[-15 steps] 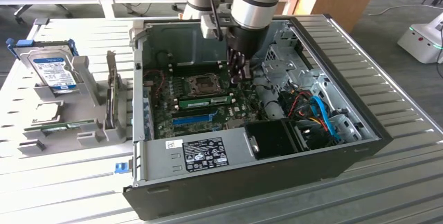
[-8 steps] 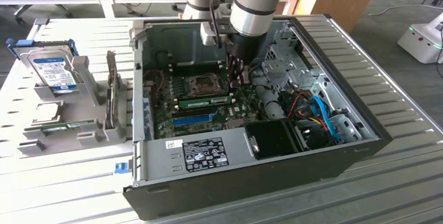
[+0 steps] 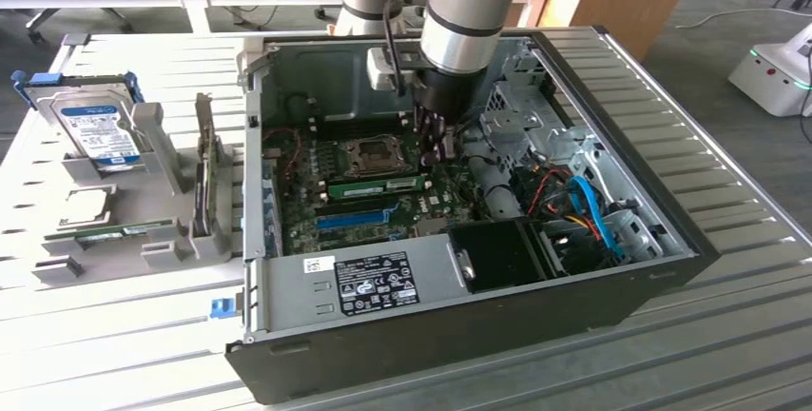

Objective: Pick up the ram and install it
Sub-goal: 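Press down the ram until it locks into place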

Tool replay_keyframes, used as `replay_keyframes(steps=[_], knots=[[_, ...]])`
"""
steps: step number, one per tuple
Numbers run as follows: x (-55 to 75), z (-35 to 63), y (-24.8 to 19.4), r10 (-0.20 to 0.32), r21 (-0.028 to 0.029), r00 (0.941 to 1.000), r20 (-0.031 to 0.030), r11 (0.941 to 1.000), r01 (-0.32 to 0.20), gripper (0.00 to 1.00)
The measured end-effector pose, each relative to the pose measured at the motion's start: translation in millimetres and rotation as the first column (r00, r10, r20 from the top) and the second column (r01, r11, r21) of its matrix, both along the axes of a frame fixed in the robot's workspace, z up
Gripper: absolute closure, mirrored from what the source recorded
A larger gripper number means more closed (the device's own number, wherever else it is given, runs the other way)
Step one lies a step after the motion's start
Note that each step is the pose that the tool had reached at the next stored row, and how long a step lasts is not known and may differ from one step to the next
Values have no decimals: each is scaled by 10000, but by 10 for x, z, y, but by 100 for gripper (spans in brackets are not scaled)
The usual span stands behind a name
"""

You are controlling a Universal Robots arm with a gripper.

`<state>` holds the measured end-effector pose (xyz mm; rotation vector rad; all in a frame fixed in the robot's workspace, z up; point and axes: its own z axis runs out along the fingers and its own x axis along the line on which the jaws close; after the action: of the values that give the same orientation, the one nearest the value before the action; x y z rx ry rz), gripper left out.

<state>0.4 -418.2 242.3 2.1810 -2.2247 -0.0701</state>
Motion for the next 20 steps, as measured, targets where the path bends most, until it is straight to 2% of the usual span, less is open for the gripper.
replay_keyframes(steps=[5, 20], knots=[[0, -41, 0, 0, 5, 10000, 0, 10000, 0, 89], [0, -49, 15, 1, 3, 10000, 0, 10000, -1, 89]])
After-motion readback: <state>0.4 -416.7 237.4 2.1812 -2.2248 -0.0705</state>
